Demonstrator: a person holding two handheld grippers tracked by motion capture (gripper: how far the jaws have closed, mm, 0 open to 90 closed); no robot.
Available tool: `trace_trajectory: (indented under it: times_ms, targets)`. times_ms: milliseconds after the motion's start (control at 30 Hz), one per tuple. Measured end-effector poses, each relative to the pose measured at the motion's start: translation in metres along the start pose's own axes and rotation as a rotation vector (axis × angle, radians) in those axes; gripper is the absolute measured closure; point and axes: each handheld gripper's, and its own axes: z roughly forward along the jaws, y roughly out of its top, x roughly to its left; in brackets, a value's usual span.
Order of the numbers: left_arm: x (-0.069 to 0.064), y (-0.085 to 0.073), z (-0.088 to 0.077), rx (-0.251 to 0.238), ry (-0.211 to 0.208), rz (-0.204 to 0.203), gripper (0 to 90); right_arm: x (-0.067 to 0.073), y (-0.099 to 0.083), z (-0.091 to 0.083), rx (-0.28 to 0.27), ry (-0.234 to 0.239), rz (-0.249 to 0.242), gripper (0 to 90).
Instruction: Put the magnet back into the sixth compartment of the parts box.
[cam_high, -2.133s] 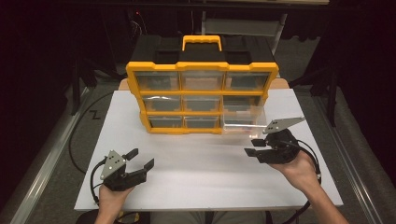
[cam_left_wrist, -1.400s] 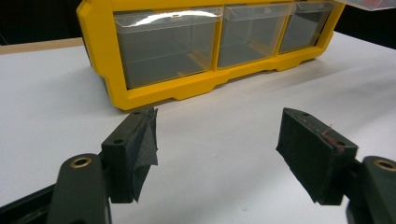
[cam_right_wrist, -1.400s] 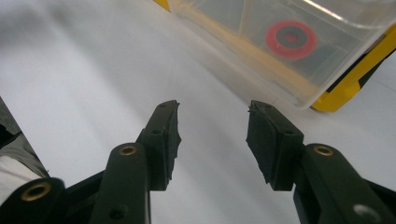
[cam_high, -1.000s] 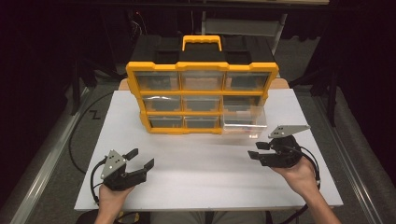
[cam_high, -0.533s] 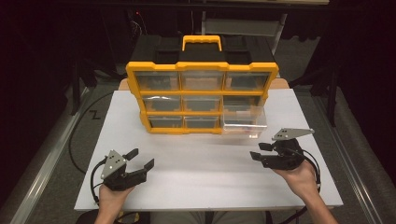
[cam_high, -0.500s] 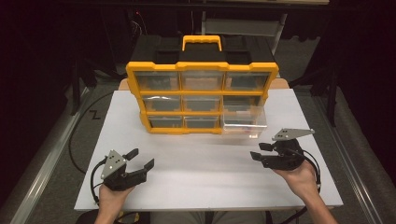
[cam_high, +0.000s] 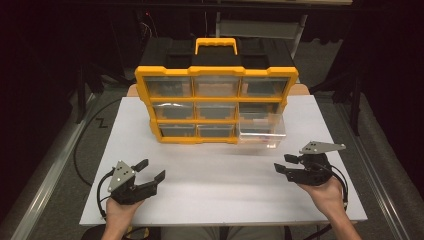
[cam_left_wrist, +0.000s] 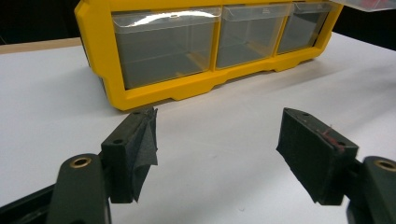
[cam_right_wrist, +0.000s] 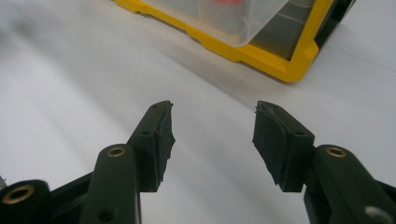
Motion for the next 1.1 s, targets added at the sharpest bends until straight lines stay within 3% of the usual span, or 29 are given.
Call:
trace_trajectory:
  times_ms: [433, 1100]
  targets:
    - [0.0, 0.0, 0.0, -0.002, 0.002, -0.004, 28.2, -0.005, -0.015, -0.002, -0.06, -0.042, 0.006, 46.5]
    - [0.003, 0.0, 0.0, -0.004, 0.009, -0.004, 28.2, -0.019, -0.038, -0.006, -0.129, -0.091, 0.091, 43.2]
